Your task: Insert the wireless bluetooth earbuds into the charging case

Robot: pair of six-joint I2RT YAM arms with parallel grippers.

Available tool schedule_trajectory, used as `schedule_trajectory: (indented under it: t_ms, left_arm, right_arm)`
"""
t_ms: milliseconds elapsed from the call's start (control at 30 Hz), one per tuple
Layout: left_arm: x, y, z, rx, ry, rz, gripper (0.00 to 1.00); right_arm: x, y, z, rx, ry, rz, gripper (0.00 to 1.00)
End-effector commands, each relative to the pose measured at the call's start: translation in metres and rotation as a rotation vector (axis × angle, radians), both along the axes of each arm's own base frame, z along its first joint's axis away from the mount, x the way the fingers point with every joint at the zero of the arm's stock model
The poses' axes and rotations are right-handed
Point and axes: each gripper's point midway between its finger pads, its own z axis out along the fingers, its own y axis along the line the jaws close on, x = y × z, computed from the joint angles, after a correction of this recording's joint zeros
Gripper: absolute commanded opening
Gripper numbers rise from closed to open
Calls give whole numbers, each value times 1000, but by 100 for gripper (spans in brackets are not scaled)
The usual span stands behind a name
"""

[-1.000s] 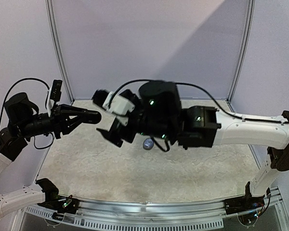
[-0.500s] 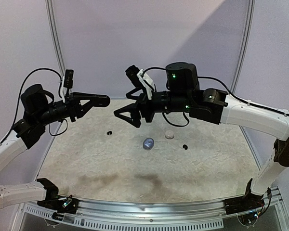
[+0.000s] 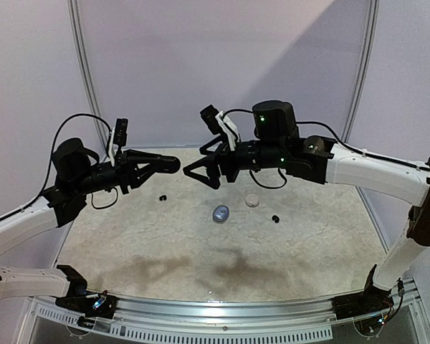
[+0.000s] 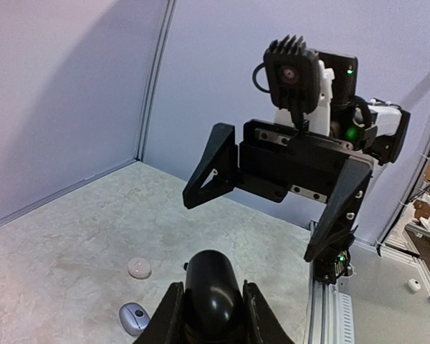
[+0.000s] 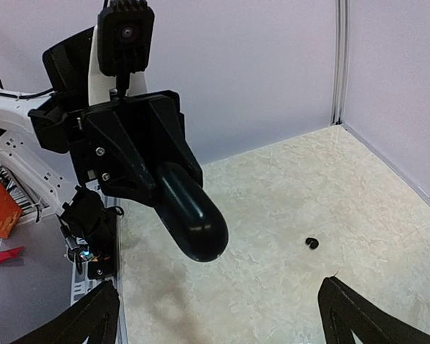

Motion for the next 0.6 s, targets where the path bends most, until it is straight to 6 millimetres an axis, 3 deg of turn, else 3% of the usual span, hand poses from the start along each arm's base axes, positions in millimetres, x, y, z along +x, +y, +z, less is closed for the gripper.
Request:
schedule_trajectory:
  t_ms: [0,200,333,467,567]
  left_arm:
    - [-13,-6,18,-36,-82,-71,0]
    - [3,-10,47,-49,-107,-117,0]
    - [16,-13,52,-70,-106,-94,0]
    - [6,-20,47,-64,-119,-117,0]
    - [-3,-21,53,-67,-134,-138,0]
  right_arm:
    - [-11,0,27,70,-48,63,98]
    - [1,7,44,121,-42,17,95]
    - [6,4,49,114,-12,-19,94]
    - [2,-3,45,81,-15,-26,93]
    - [-6,-5,53,91,-28,8,90]
